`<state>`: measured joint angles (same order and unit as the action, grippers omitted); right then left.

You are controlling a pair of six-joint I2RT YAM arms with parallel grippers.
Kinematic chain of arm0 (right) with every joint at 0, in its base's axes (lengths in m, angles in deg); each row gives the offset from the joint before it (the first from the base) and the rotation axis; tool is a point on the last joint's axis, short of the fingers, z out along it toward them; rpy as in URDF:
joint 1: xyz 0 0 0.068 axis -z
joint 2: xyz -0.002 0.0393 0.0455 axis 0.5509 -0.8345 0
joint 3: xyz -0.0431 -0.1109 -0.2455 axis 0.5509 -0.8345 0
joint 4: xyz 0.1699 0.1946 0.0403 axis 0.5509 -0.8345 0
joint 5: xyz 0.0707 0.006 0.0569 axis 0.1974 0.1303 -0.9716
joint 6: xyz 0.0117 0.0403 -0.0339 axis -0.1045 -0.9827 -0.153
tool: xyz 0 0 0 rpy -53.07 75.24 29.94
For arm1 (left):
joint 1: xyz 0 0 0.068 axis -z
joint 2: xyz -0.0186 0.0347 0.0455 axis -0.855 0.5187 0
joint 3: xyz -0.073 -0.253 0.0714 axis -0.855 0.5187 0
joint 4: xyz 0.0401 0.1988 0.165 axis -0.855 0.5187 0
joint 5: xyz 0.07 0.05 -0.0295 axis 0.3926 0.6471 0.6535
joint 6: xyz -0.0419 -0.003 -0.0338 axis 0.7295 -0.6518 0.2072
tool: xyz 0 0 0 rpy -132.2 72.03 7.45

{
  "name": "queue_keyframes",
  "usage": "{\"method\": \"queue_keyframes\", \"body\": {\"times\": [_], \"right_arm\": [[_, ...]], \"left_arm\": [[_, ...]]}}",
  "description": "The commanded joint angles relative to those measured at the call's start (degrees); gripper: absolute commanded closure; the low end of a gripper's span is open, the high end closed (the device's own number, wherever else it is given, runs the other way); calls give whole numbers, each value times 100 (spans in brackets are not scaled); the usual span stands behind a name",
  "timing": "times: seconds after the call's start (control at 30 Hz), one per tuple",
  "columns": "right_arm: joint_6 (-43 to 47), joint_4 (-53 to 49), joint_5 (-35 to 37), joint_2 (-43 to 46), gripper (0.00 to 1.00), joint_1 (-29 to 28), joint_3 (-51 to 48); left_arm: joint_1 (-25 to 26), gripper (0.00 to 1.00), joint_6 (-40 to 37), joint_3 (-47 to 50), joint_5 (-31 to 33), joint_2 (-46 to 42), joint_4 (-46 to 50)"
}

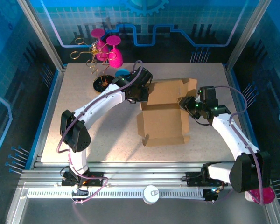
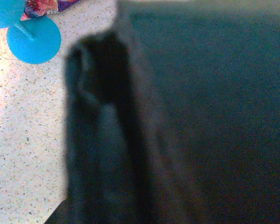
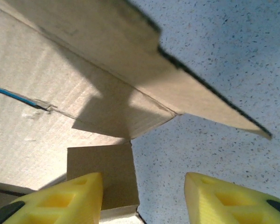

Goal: Fold the paper box

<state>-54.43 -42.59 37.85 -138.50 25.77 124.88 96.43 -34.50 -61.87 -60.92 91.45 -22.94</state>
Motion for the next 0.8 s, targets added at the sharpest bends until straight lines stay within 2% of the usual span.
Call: {"method": "queue_keyframes", "body": {"times": [0.0,0.1,0.33,0.57,0.63,0.77], "right_arm": [[98,216,-293,-74,53,-152,99],[108,236,-367,-152,60,-194,163],[157,211,-435,-237,68,-201,243],[291,53,-443,-284,84,-205,383],[416,-93,-332,-220,80,-207,486],[1049,-521,63,130,60,-147,869]], "left_arm": [[5,100,187,-239,-148,-161,25],[-2,100,197,-243,-168,-162,26],[-41,100,218,-259,-213,-166,16],[-92,100,228,-256,-240,-167,14],[-104,100,222,-248,-247,-175,16],[-177,100,176,-263,-307,-179,67]]}}
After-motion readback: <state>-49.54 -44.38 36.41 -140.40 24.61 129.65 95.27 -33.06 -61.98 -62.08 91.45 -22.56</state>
